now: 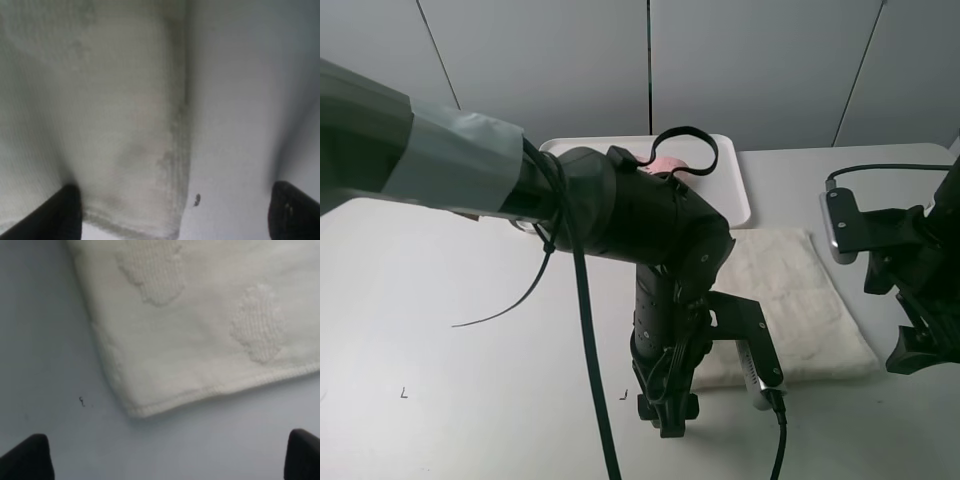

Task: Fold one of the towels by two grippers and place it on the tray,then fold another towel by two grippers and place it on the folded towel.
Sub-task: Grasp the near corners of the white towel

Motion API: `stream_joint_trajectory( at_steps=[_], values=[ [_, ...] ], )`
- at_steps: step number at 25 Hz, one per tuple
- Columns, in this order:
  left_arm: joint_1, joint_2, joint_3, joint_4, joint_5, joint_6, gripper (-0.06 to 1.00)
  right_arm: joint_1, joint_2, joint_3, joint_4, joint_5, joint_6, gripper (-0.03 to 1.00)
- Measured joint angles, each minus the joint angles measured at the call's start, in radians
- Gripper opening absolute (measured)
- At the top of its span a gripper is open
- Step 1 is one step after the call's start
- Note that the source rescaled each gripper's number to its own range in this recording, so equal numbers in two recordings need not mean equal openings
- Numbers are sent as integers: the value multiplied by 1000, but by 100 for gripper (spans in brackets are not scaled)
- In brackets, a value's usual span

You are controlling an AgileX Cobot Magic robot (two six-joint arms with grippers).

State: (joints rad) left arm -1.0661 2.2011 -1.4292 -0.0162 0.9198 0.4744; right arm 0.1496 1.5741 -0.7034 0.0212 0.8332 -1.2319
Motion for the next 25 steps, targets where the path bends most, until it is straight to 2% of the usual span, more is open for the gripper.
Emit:
stream_joint_trajectory(
  at_steps=[5,9,12,16,25],
  values=[
    [0,0,0,2,0,0,96,0,6,60,18,-59,-57,100],
    [0,0,0,2,0,0,96,0,6,123,32,-76,-166,100],
    [0,0,0,2,0,0,96,0,6,152,85,-141,-206,100],
    [0,0,0,2,0,0,96,0,7,156,205,-178,-325,100],
    [0,0,0,2,0,-2,96,0,66,167,211,-191,-372,100]
  ],
)
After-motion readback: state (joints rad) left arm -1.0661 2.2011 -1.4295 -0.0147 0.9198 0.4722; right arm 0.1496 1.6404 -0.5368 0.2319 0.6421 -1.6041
